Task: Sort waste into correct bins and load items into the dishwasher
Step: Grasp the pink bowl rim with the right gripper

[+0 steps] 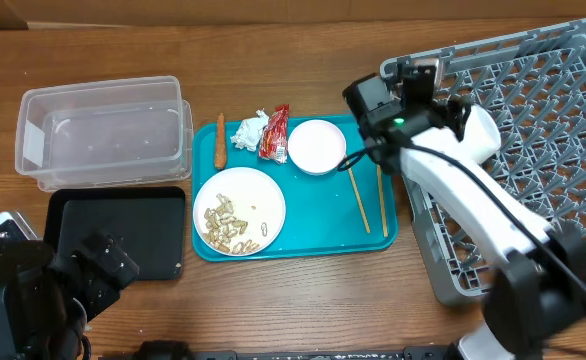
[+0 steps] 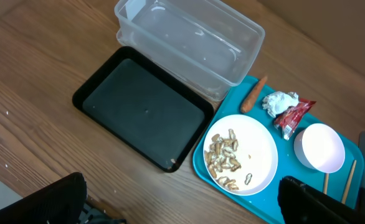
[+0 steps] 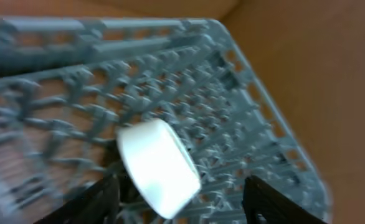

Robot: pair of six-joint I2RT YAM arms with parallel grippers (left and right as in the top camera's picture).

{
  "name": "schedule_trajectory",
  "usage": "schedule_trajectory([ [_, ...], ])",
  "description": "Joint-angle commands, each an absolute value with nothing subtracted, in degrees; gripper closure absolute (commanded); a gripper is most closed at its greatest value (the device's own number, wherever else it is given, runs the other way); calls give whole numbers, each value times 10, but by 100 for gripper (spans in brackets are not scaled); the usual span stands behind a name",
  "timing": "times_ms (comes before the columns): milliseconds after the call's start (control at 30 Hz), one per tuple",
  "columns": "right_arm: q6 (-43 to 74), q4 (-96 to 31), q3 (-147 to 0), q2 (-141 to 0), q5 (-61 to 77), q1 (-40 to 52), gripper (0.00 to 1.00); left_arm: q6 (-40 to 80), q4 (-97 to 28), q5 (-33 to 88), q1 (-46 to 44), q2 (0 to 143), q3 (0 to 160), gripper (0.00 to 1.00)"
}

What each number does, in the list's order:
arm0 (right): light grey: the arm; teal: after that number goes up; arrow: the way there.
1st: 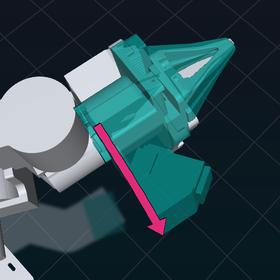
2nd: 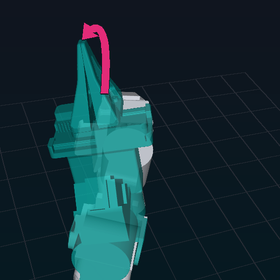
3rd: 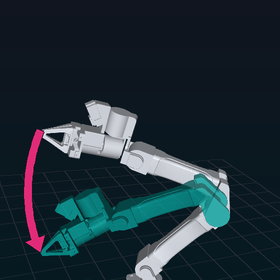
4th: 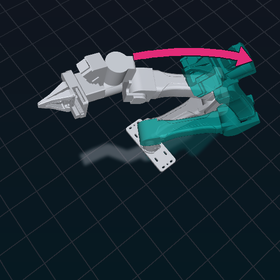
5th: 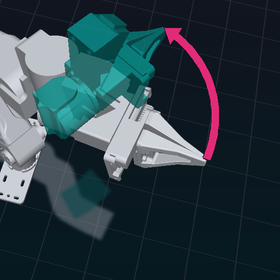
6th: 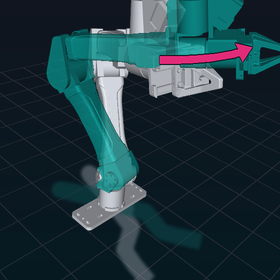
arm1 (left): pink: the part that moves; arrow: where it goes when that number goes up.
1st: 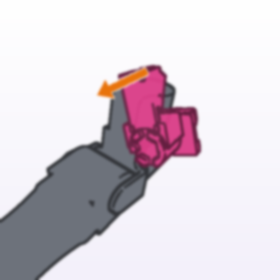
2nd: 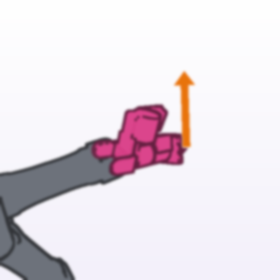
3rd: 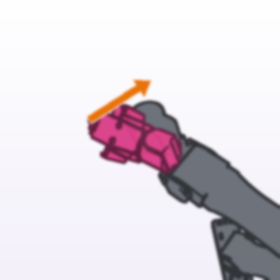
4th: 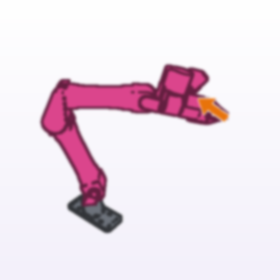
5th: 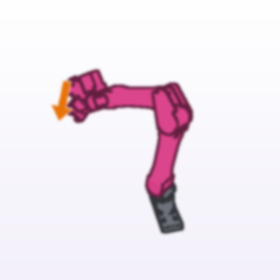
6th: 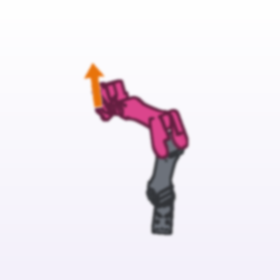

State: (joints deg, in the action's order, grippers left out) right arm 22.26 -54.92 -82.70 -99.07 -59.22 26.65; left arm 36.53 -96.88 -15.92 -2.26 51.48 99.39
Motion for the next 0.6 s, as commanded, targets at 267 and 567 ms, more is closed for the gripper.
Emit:
schedule_trajectory([
  [267, 331, -517, -818, -963, 62, 284, 53, 373, -968, -169, -27, 515, 991, 0],
  [567, 457, -459, -811, -1073, 49, 283, 50, 373, -968, -169, -27, 515, 991, 0],
])
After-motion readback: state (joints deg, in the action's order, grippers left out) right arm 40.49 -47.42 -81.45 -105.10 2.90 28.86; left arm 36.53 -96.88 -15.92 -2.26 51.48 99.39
